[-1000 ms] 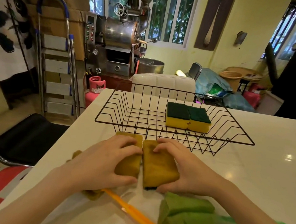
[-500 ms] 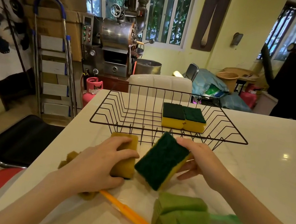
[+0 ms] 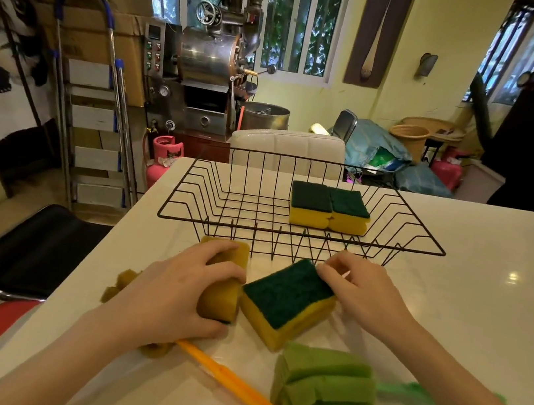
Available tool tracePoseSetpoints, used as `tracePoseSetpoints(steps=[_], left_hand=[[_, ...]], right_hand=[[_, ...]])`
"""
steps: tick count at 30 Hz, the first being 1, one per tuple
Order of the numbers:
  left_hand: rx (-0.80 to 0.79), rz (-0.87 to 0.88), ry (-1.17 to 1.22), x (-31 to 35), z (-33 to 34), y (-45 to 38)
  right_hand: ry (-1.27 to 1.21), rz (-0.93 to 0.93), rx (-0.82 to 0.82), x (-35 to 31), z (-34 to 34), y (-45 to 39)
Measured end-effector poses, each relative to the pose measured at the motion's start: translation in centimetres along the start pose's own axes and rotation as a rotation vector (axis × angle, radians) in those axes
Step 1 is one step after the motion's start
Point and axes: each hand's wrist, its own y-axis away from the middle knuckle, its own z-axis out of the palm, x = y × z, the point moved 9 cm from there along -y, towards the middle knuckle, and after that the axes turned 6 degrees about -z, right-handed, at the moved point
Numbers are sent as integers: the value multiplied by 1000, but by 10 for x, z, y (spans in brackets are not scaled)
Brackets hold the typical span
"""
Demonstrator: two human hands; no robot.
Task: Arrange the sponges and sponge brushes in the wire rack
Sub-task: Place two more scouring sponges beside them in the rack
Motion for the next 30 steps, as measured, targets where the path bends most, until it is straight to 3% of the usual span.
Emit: tracePoseSetpoints(steps=[3,6,13,20,25,30], left_hand=[[17,25,3,4,-3,1],[21,26,1,5,-4,2],[152,53,56,5,-11,3],[260,-37,437,-2,-31,7],[218,-181,737,-7,-28,5],[218,-267,817,-13,-28,4]], right_hand=[[-24,-111,-19,-21,1,6],[47,-191,-137,-37,14,15],[6,-145,-274,-29,25,14],[-40,-125,-277,-20,13,7],[-93,-145,-336,-16,14,6],[-101,-197,-340,-20,15,8]])
